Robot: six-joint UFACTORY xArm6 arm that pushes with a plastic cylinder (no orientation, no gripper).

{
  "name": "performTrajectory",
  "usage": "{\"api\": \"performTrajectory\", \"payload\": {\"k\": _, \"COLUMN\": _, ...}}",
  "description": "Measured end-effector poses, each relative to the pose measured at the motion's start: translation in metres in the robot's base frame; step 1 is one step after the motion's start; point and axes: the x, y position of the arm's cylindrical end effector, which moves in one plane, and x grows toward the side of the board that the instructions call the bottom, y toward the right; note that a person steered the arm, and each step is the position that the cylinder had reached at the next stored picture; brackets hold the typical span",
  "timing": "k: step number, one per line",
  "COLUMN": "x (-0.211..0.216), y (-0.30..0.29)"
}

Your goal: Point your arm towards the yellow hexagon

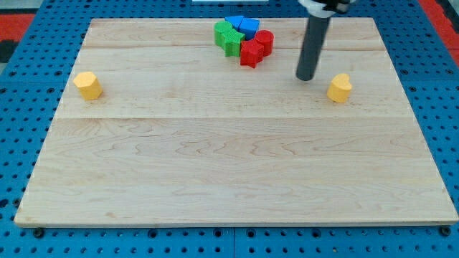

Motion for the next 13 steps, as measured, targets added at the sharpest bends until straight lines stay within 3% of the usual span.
{"api": "performTrajectory", "payload": {"k": 5, "x": 0.151, "y": -0.167}}
{"api": "performTrajectory", "payload": {"k": 6, "x": 0.163, "y": -0.216}}
{"api": "performTrajectory", "payload": {"k": 8, "x": 0.146, "y": -0.372}}
{"api": "performTrajectory", "payload": {"k": 9, "x": 0.126, "y": -0.415}}
{"api": "performTrajectory", "payload": {"k": 10, "x": 0.126, "y": -0.415}}
{"api": "performTrajectory", "payload": {"k": 11, "x": 0.106, "y": -0.416}}
{"api": "performTrajectory", "payload": {"k": 12, "x": 0.056, "y": -0.416}}
{"api": "performTrajectory", "payload": {"k": 13, "x": 0.051, "y": -0.416}}
